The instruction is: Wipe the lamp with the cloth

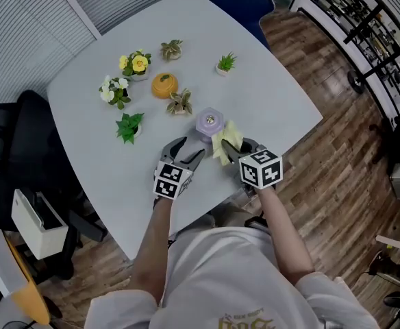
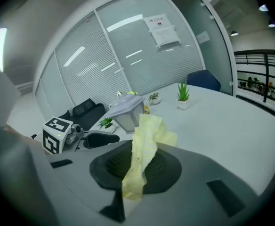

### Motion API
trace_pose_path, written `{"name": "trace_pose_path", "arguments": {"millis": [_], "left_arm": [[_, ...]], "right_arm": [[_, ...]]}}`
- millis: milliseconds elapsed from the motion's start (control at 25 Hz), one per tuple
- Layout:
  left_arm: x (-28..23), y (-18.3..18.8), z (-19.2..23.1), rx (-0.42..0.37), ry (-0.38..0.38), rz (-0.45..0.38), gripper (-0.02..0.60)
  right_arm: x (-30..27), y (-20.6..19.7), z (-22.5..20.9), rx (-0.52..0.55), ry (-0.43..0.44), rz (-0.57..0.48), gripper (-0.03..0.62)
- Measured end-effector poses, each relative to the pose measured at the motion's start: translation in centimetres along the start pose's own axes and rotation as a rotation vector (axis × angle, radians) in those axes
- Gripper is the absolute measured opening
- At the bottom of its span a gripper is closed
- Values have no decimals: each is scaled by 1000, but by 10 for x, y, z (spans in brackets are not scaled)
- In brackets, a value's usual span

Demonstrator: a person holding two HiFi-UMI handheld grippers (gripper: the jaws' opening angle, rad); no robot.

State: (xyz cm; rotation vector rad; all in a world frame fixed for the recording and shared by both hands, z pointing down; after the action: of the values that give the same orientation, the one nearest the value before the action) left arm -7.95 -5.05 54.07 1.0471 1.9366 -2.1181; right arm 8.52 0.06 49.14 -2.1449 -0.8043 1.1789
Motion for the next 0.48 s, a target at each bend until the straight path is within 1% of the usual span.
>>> {"name": "trace_pose_path", "arguments": {"millis": [40, 120, 160, 200, 280, 400, 480], "left_arm": [[9, 5, -2, 19, -7, -22, 259], [26, 15, -7, 39, -32, -55, 110], [35, 20, -9, 39, -38, -74, 61], [44, 27, -10, 38, -36, -95, 31], [63, 40, -11, 48, -13, -138, 7], [91, 54, -11, 86, 40, -191, 3], [109, 64, -12, 93, 74, -224, 3]], "right_arm": [[7, 2, 4, 9, 0, -25, 51], [20, 5, 13, 30, -4, -72, 51], [28, 8, 17, 30, -8, -102, 51], [36, 11, 21, 22, -12, -138, 51], [51, 18, 30, 1, -22, -218, 51], [72, 22, 50, 4, -53, -328, 51], [86, 22, 62, 21, -83, -391, 51]]}}
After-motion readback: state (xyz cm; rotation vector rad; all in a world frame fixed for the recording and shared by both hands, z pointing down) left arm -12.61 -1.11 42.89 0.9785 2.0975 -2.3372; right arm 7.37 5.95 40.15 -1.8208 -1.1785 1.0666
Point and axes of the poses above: the fingertips, and each gripper's own axes: x backward along the fingers, z to its left, y out of its top, the point moved 7 cm from there along x, backward along the fingers, and after that the axes turned 8 degrees about -x, right-handed, at the moved point
